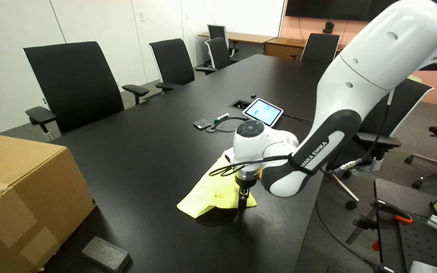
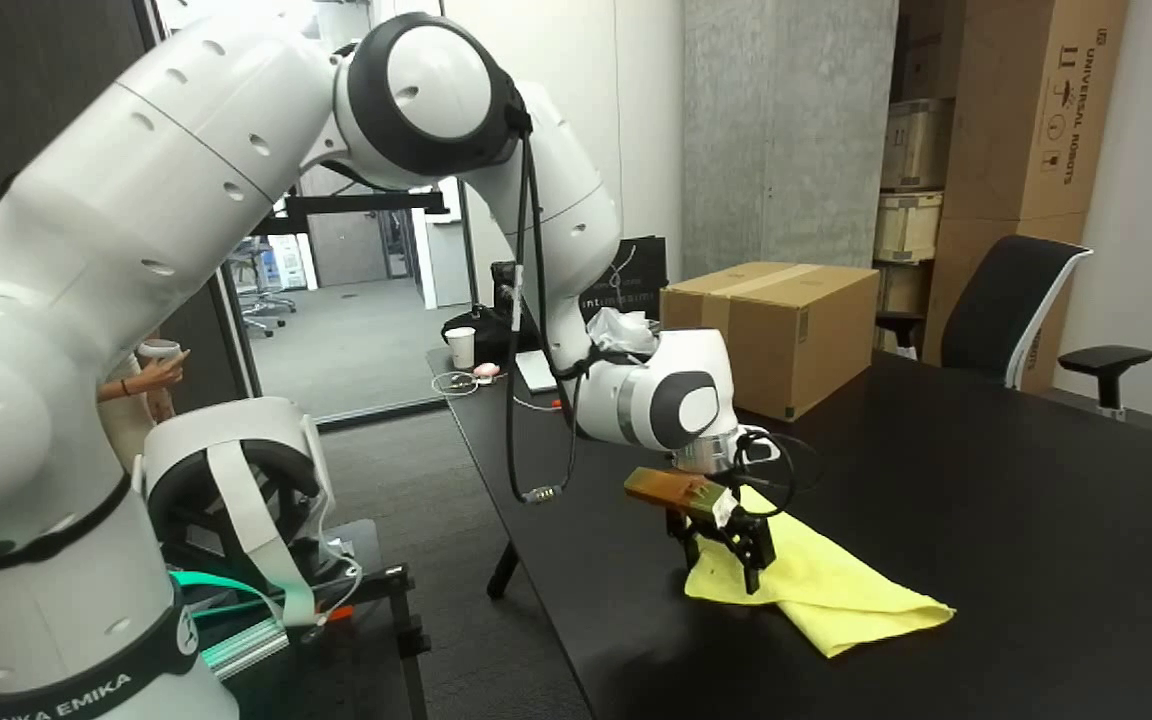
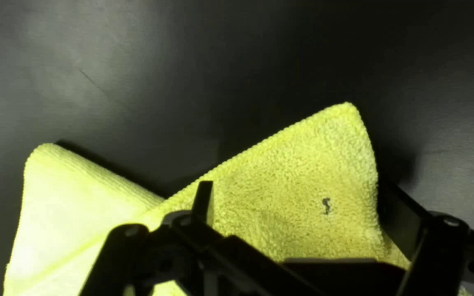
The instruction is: Fold the towel in half
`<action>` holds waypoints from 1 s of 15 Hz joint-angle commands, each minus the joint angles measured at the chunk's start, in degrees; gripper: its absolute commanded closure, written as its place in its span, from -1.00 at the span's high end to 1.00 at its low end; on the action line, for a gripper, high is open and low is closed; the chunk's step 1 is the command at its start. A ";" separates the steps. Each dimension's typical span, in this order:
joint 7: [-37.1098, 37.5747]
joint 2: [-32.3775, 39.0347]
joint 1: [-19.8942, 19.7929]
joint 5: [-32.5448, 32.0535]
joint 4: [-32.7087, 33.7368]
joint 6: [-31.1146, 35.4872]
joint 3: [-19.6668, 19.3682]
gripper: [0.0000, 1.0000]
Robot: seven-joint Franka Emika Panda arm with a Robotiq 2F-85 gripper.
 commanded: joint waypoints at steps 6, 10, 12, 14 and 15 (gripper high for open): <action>-1.90 0.66 -4.48 3.93 2.37 -4.24 4.52 1.00; -4.08 0.96 -7.05 6.03 2.86 -6.14 7.25 0.74; -5.14 0.79 -8.35 7.45 2.87 -7.08 8.48 0.57; -6.04 0.93 -9.41 8.69 3.05 -7.84 9.27 0.50; -6.62 0.82 -10.15 9.37 3.09 -8.27 9.86 0.40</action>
